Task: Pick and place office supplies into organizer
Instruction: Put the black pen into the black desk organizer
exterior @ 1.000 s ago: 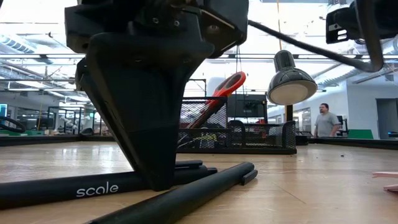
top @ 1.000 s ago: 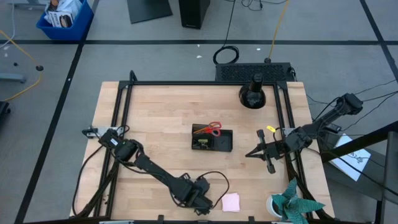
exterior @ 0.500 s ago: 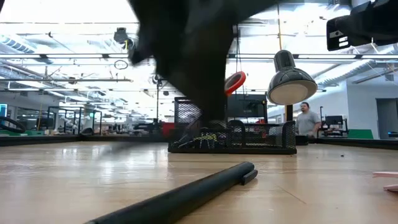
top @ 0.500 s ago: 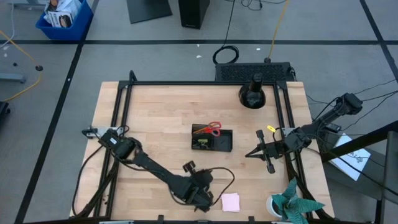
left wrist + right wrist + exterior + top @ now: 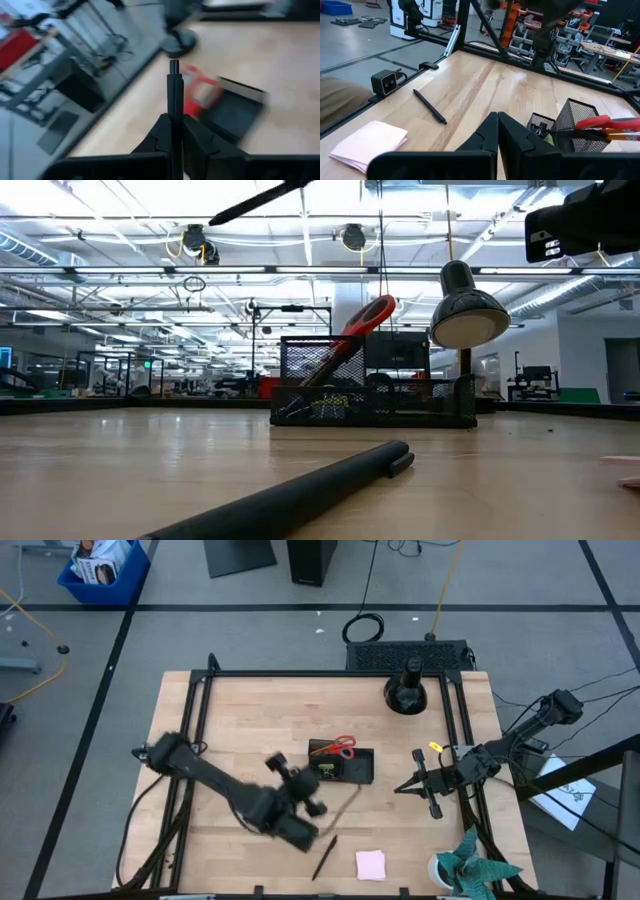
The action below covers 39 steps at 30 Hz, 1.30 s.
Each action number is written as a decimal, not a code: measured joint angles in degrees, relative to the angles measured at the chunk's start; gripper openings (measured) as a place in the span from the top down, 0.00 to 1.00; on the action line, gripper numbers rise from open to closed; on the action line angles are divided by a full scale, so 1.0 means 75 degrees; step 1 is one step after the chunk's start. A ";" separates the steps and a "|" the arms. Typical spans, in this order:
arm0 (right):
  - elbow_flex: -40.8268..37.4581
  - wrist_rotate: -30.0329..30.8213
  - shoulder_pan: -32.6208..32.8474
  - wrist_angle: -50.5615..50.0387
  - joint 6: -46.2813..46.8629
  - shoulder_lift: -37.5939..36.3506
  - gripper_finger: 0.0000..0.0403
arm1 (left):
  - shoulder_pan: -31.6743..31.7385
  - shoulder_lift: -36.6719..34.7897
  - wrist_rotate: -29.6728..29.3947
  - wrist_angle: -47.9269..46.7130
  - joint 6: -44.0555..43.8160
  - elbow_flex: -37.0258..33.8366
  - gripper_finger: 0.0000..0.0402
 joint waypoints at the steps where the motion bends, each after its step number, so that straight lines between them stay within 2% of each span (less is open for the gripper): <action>1: 0.0000 -0.0003 0.0001 -0.0005 0.0000 0.0000 1.00 | 0.0074 -0.0273 -0.0108 0.0017 0.0003 -0.0223 0.96; 6: 0.0000 0.0000 0.0001 -0.0041 -0.0004 0.0000 1.00 | 0.0535 -0.1677 -0.0321 0.0850 0.0138 -0.1854 0.93; 10: 0.0000 0.0001 0.0000 -0.0038 -0.0008 0.0000 1.00 | 0.1105 -0.2718 0.0069 0.2979 0.1317 -0.3532 0.93; 12: 0.0000 0.0003 0.0000 -0.0035 -0.0009 0.0003 1.00 | 0.1415 -0.3147 0.0746 0.4739 0.2501 -0.4426 0.94; 14: 0.0000 0.0009 -0.0003 0.0021 -0.0023 0.0003 1.00 | 0.1763 -0.3459 0.1774 0.6878 0.3865 -0.5309 0.96; 18: -0.0001 0.0027 -0.0003 0.0226 -0.0174 0.0003 1.00 | 0.2426 -0.3623 0.3452 1.0939 0.5922 -0.6717 0.96; 22: -0.0003 0.0030 -0.0003 0.0439 -0.0219 0.0003 1.00 | 0.2985 -0.3527 0.4744 1.3295 0.6995 -0.7544 0.93; 26: -0.0003 0.0030 -0.0006 0.0403 -0.0219 0.0003 1.00 | 0.3489 -0.3117 0.5863 1.5089 0.7182 -0.8134 0.94; 30: -0.0003 0.0032 -0.0006 0.0348 -0.0221 0.0003 1.00 | 0.3783 -0.2554 0.6569 1.5980 0.7197 -0.8369 0.96; 39: -0.0003 0.0024 -0.0006 -0.0097 -0.0191 0.0009 1.00 | 0.3783 -0.1722 0.6707 1.6273 0.7017 -0.8364 0.93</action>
